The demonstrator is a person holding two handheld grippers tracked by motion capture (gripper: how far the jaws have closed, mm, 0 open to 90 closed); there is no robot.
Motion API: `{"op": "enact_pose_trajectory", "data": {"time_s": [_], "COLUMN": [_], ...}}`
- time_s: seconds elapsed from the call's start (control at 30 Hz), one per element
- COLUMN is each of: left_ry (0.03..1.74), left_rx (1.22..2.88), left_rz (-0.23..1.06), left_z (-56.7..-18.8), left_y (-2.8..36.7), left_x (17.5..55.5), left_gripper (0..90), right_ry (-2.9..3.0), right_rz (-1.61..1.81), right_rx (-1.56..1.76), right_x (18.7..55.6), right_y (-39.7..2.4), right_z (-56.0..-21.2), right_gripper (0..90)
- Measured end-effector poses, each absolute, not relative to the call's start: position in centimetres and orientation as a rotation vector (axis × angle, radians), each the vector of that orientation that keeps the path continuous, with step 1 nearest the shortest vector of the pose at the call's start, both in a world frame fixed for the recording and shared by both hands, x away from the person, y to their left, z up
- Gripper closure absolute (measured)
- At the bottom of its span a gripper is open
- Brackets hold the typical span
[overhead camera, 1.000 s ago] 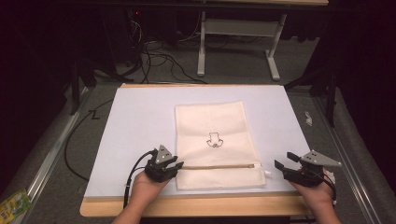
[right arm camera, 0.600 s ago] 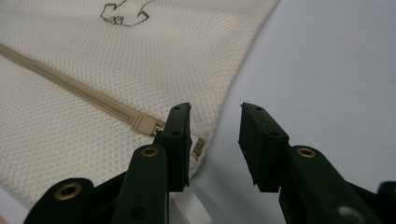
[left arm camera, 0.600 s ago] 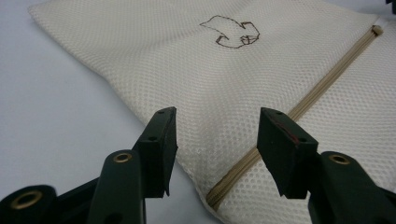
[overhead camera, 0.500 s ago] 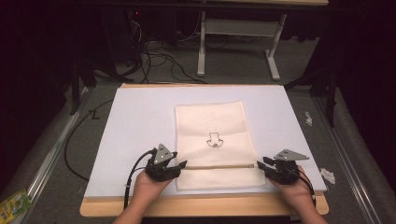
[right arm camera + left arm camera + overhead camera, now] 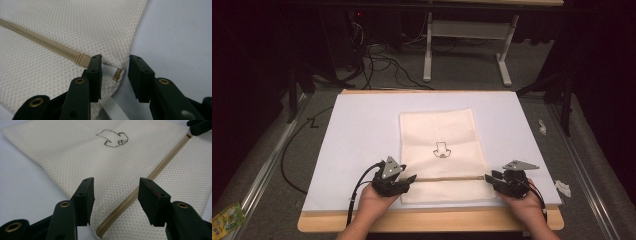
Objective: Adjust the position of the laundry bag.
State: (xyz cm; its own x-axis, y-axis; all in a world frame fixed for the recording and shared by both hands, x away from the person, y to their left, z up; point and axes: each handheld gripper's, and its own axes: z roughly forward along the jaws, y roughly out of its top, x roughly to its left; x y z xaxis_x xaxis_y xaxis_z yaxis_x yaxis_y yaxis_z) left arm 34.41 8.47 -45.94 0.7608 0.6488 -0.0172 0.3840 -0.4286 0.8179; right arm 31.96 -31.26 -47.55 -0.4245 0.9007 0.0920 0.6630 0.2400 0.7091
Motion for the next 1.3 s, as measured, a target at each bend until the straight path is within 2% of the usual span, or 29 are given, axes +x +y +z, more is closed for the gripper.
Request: {"op": "enact_pose_trajectory", "data": {"time_s": [0.23,0.4,0.57,0.93,1.3], "left_ry": [0.769,0.769,0.759,0.748,0.72], "left_rx": [2.065,2.065,2.07,2.032,1.981], "left_rz": [0.379,0.373,0.375,0.32,0.239], "left_z": [-45.9,-45.9,-45.9,-45.7,-45.6], "left_y": [8.4,8.3,8.2,7.8,5.2], "left_x": [34.3,34.3,34.3,34.0,33.8], "left_gripper": [46.9,46.7,46.6,46.4,45.3], "right_ry": [2.174,2.192,2.223,2.23,2.198], "right_rz": [0.983,0.995,0.996,0.999,1.08], "right_rx": [1.437,1.411,1.372,1.292,1.276], "right_x": [31.7,31.6,31.7,31.5,31.2], "right_y": [-31.1,-30.8,-30.8,-30.7,-30.8], "right_z": [-47.6,-47.7,-47.6,-46.9,-46.2], "right_gripper": [66.3,78.1,83.7,84.8,84.8]}}
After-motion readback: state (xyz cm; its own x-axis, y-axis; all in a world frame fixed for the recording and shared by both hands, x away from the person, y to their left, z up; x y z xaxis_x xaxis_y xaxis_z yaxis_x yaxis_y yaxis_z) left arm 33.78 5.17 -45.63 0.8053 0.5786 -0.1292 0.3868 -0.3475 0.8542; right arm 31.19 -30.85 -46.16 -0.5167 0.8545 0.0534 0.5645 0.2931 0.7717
